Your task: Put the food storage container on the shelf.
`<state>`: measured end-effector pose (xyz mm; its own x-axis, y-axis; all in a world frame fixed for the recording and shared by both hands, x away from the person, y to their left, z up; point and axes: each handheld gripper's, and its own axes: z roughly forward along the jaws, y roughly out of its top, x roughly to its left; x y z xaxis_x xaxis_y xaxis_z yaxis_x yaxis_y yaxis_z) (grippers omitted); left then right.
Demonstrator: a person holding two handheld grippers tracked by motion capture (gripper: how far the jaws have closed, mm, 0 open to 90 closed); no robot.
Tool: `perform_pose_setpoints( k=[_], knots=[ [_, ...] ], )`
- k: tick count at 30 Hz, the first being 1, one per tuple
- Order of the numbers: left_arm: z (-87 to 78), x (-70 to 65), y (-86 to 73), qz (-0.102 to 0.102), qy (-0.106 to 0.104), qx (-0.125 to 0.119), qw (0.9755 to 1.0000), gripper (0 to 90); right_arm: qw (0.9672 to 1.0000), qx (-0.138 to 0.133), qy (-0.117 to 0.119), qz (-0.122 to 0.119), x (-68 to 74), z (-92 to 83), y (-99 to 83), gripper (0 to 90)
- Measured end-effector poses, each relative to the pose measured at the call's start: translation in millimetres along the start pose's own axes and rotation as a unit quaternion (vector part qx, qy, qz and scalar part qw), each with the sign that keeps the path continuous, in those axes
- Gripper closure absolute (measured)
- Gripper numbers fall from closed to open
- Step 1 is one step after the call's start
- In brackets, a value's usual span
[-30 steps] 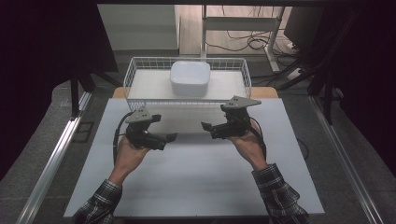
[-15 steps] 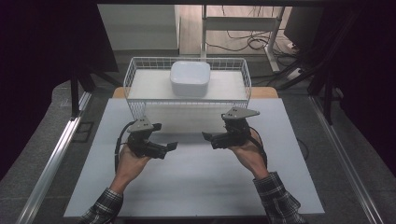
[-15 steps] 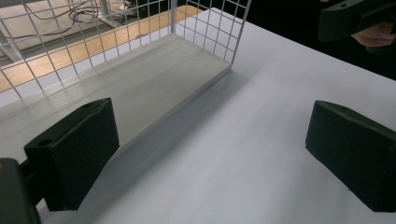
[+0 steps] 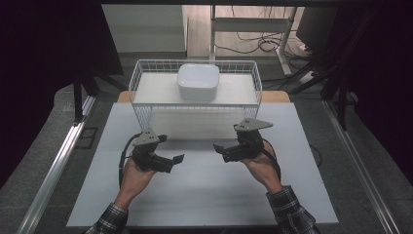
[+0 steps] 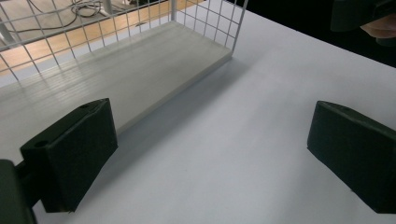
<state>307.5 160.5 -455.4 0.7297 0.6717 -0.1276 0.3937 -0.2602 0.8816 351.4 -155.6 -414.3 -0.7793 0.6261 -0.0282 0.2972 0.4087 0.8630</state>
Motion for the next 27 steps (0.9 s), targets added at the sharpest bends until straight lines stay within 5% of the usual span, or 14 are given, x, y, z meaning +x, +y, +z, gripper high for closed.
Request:
perform_pose_setpoints(
  k=[27],
  knots=[
    [-4.3,-11.7,-27.8,-0.005,0.001,0.016,0.9999,1.7,0.9999,0.014,0.005,0.006,13.9,-9.1,-32.8,0.0]
  ],
)
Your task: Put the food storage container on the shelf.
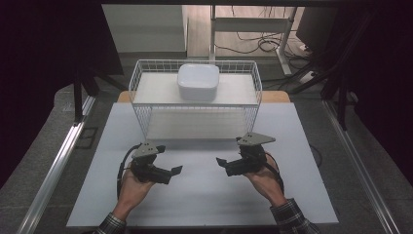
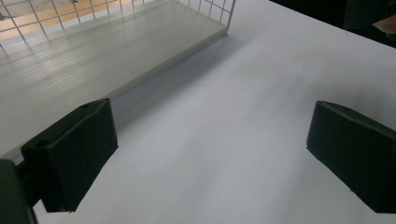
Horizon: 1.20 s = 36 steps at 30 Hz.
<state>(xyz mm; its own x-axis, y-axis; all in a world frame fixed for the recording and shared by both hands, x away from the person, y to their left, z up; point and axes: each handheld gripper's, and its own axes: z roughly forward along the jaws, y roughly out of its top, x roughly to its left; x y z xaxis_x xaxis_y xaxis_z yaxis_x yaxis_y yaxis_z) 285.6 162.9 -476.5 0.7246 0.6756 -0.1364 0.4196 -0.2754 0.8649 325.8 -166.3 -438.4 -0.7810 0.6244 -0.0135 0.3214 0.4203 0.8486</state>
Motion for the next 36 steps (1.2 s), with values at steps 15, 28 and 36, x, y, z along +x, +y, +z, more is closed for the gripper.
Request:
perform_pose_setpoints(
  k=[15,28,36],
  knots=[
    [-11.3,-1.3,-21.0,-0.014,0.007,0.006,0.9999,1.3,0.9999,0.011,-0.001,0.004,4.5,-9.2,-17.6,0.0],
    [-26.6,-1.7,-35.2,-0.023,0.021,0.005,0.9995,1.0,0.9998,0.013,-0.013,0.012,-0.2,-28.7,-32.9,0.0],
    [-35.4,-1.9,-43.6,-0.027,0.030,0.006,0.9992,1.1,0.9996,0.017,-0.019,0.015,-1.5,-36.9,-43.5,0.0]
  ],
)
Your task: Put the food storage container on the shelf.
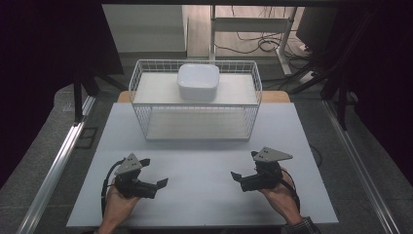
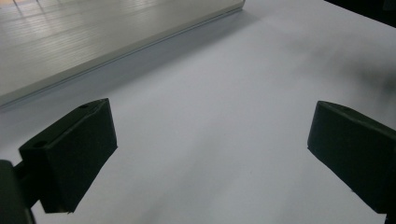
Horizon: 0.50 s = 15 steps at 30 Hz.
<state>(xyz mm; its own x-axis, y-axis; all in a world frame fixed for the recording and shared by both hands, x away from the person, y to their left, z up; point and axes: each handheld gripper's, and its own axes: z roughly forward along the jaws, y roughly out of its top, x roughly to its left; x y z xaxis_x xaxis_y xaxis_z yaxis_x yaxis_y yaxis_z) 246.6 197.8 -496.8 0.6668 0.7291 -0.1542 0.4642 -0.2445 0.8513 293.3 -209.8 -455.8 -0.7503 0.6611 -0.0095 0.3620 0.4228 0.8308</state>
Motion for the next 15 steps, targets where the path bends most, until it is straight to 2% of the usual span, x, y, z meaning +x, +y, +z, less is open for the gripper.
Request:
perform_pose_setpoints(
  k=[15],
  knots=[
    [-10.3,2.2,-16.9,-0.013,0.008,0.009,0.9998,0.9,0.9997,0.009,-0.022,0.001,-3.3,-10.0,-21.5,0.0]
  ],
)
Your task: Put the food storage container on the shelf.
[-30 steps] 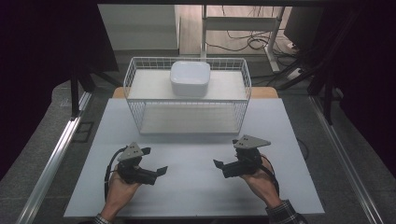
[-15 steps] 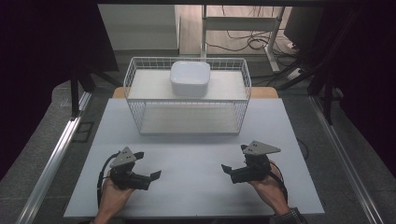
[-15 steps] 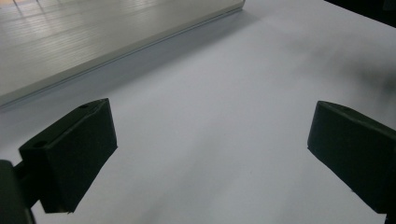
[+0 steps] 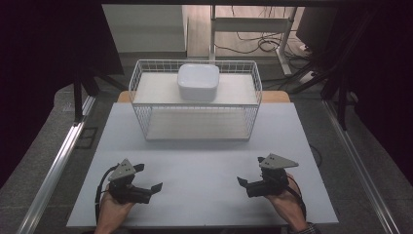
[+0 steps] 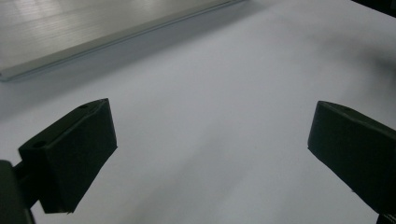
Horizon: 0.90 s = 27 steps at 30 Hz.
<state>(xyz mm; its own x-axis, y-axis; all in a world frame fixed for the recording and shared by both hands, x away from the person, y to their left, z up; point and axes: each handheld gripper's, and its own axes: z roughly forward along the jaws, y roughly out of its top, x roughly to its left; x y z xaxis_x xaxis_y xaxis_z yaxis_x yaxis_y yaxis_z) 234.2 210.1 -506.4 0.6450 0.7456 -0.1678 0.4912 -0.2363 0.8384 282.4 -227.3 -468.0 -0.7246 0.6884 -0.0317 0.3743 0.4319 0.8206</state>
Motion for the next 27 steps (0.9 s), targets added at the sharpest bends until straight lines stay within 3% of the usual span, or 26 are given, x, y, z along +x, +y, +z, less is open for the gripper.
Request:
perform_pose_setpoints(
  k=[12,19,27],
  knots=[
    [-8.7,5.9,-14.3,-0.014,0.019,0.015,0.9996,1.3,0.9998,0.006,-0.014,0.009,-4.1,-5.6,-15.5,0.0],
    [-7.1,8.5,-23.3,-0.012,0.038,0.036,0.9985,1.2,0.9996,0.018,-0.019,0.013,-5.2,-4.3,-27.3,0.0],
    [-1.4,12.4,-29.8,-0.026,0.033,0.054,0.9977,0.7,0.9991,0.035,-0.019,0.018,-6.6,2.2,-38.6,0.0]
  ],
)
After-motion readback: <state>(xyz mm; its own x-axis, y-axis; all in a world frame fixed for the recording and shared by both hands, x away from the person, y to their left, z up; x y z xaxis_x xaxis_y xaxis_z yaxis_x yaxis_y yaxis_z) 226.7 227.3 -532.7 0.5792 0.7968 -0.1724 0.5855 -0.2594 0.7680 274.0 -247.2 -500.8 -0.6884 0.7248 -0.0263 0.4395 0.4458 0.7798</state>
